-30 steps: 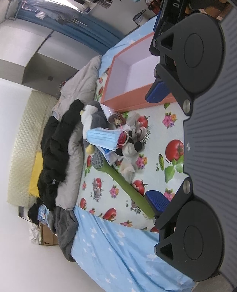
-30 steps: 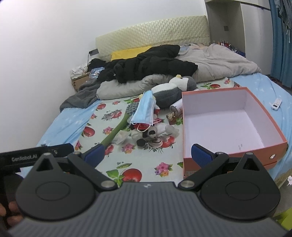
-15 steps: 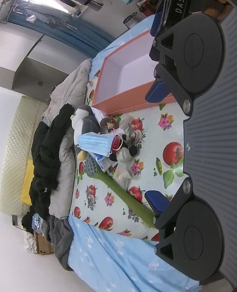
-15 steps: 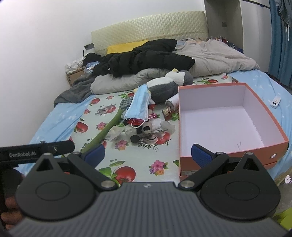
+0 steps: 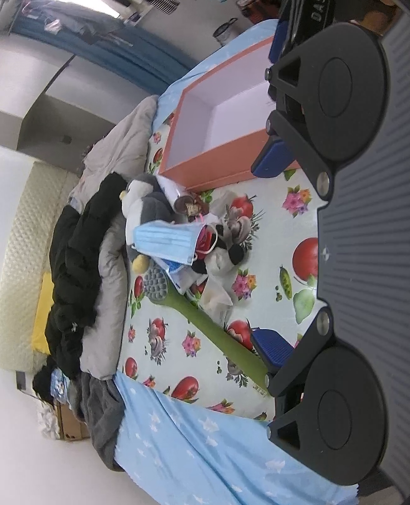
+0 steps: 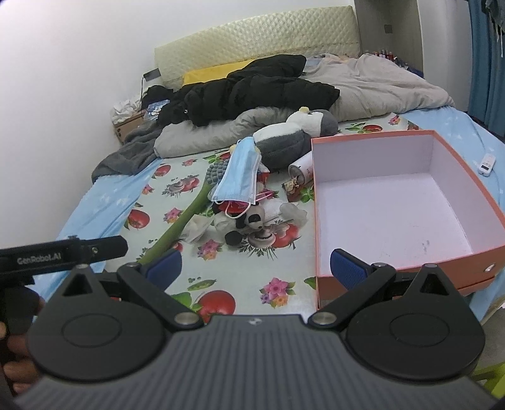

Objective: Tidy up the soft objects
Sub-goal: 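Grasp the blue face mask with the right tool while left grasps the clear tissue bag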

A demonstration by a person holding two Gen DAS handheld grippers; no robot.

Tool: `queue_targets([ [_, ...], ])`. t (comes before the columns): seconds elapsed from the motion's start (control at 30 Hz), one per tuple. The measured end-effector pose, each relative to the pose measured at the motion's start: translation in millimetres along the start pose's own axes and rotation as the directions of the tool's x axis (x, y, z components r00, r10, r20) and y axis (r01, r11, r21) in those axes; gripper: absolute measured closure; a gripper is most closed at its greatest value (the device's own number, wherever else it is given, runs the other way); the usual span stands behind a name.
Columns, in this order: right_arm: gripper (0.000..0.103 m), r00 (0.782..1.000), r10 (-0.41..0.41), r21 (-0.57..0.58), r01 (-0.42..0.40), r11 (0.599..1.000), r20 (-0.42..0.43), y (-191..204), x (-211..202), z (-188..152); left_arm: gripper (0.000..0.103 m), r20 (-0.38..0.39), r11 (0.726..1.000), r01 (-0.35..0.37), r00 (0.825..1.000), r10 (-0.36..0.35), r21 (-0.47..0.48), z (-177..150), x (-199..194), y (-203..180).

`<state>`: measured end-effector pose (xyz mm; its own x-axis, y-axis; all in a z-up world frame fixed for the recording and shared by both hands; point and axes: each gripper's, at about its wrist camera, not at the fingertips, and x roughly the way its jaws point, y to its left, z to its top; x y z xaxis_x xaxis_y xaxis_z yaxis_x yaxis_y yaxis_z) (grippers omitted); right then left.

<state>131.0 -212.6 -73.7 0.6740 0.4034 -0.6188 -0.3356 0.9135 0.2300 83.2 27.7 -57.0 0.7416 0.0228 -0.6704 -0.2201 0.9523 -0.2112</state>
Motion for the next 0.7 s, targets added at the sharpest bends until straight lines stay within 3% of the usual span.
queue_targets([
  [0.2, 0.002, 0.999, 0.051, 0.015, -0.051, 0.999, -0.018, -2.5, 17.5, 5.6, 0.000, -0.013, 0.999, -0.023, 1.000, 0.022, -0.028, 1.2, 18.2, 12.0],
  [0.33, 0.018, 0.997, 0.071, 0.002, -0.071, 0.997, -0.031, 0.5, 33.6, 10.2, 0.001, -0.021, 0.999, -0.032, 0.999, 0.032, -0.018, 0.2, 35.1, 17.8],
  [0.43, 0.022, 0.995, 0.090, 0.012, -0.089, 0.996, -0.048, 2.2, 48.4, 13.1, 0.001, -0.030, 0.999, -0.023, 0.999, 0.022, -0.025, -0.6, 49.3, 22.1],
  [0.7, 0.023, 0.992, 0.103, -0.015, -0.105, 0.994, -0.078, 11.1, 103.9, 18.9, 0.007, -0.041, 1.000, 0.002, 0.999, -0.003, -0.019, 0.2, 105.6, 35.6],
])
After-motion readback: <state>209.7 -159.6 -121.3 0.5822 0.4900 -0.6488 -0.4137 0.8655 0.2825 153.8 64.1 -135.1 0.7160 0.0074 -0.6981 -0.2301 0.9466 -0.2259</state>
